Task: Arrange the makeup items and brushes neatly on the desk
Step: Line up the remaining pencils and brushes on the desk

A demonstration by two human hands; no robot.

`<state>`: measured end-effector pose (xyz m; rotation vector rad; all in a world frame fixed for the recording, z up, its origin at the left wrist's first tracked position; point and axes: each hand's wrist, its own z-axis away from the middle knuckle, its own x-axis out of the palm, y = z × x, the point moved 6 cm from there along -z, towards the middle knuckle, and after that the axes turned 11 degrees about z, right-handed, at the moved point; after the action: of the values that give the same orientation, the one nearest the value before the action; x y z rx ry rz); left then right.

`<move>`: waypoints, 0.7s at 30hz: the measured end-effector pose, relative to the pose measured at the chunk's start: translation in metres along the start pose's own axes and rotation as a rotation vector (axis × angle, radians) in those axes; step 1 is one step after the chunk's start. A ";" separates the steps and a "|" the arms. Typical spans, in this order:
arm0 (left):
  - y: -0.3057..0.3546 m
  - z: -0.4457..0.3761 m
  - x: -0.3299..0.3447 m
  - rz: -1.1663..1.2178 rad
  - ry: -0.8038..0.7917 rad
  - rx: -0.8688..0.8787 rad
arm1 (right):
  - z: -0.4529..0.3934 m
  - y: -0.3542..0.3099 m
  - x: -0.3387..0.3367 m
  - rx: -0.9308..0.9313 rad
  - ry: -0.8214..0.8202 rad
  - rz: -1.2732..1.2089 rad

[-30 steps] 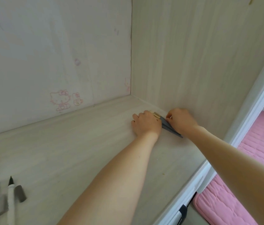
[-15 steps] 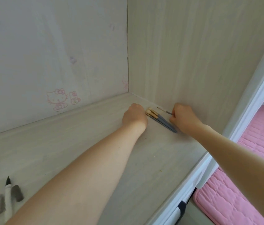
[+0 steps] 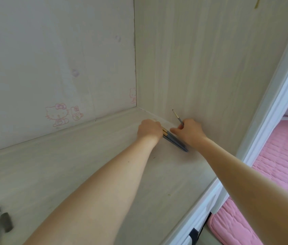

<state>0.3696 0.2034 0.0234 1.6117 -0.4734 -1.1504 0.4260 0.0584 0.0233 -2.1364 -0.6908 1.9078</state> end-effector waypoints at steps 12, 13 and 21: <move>0.001 0.000 0.011 -0.287 0.026 0.075 | -0.002 0.001 0.008 -0.034 -0.040 0.164; 0.000 0.000 0.009 -0.305 0.025 0.083 | -0.001 0.001 0.007 -0.035 -0.049 0.167; -0.010 0.005 -0.015 -0.364 -0.036 0.084 | 0.008 0.000 -0.009 -0.013 -0.025 0.076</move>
<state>0.3557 0.2160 0.0207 1.8016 -0.2579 -1.4468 0.4172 0.0533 0.0298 -2.1799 -0.6371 1.9760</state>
